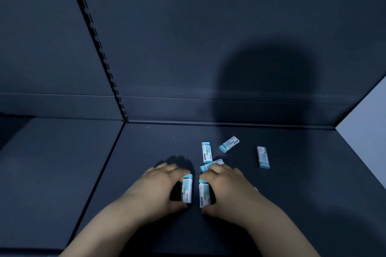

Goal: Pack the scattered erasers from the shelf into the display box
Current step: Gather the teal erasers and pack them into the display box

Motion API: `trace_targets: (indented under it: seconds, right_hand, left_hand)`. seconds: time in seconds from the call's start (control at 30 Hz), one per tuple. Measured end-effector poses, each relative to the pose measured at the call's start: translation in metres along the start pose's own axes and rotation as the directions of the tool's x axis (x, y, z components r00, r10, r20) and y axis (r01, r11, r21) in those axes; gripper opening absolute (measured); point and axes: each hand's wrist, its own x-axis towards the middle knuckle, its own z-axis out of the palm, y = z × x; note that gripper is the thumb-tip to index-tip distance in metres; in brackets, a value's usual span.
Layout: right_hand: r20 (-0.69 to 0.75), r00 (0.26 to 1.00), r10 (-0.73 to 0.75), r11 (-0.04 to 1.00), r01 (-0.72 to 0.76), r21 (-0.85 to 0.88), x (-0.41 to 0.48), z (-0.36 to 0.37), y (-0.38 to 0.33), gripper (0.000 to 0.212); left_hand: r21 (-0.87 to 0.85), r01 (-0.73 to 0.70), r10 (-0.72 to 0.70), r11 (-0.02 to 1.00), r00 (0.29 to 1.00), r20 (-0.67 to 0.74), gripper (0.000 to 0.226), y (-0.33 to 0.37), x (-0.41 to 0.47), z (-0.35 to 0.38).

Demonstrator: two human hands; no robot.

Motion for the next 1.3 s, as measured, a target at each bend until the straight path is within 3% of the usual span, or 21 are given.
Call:
trace_targets:
  seconds: [0.13,0.33,0.43,0.63,1.03,1.3]
  right_hand:
    - [-0.003,1.000,-0.008,1.000,0.008,-0.003,0.002,0.000,0.002,0.058]
    - [0.019,0.999,-0.038,0.999,0.038,0.027,0.002,0.000,0.004,0.071]
    - [0.032,0.998,-0.061,0.998,0.060,0.030,0.002,-0.001,0.004,0.074]
    - [0.046,0.997,-0.061,0.998,0.061,-0.005,0.003,-0.001,0.006,0.080]
    - [-0.029,0.992,-0.122,0.988,0.124,0.092,0.006,0.003,0.011,0.066]
    - [-0.109,0.990,-0.091,0.985,0.105,0.136,0.013,0.006,-0.029,0.053]
  left_hand:
    - [-0.147,-0.005,-0.007,0.989,0.997,-0.082,0.064,0.010,0.000,0.006]
    - [0.025,0.125,-0.124,0.992,0.991,-0.042,0.087,0.004,-0.006,0.008]
    - [0.096,0.175,-0.178,0.980,0.984,0.028,0.083,0.004,-0.010,-0.002]
    - [0.096,0.139,-0.150,0.986,0.983,0.107,0.086,0.012,-0.002,-0.005]
    - [0.117,0.169,-0.174,0.979,0.984,0.030,0.073,0.022,0.003,-0.002]
    - [0.085,0.131,-0.129,0.988,0.991,-0.033,0.075,-0.007,-0.026,-0.013]
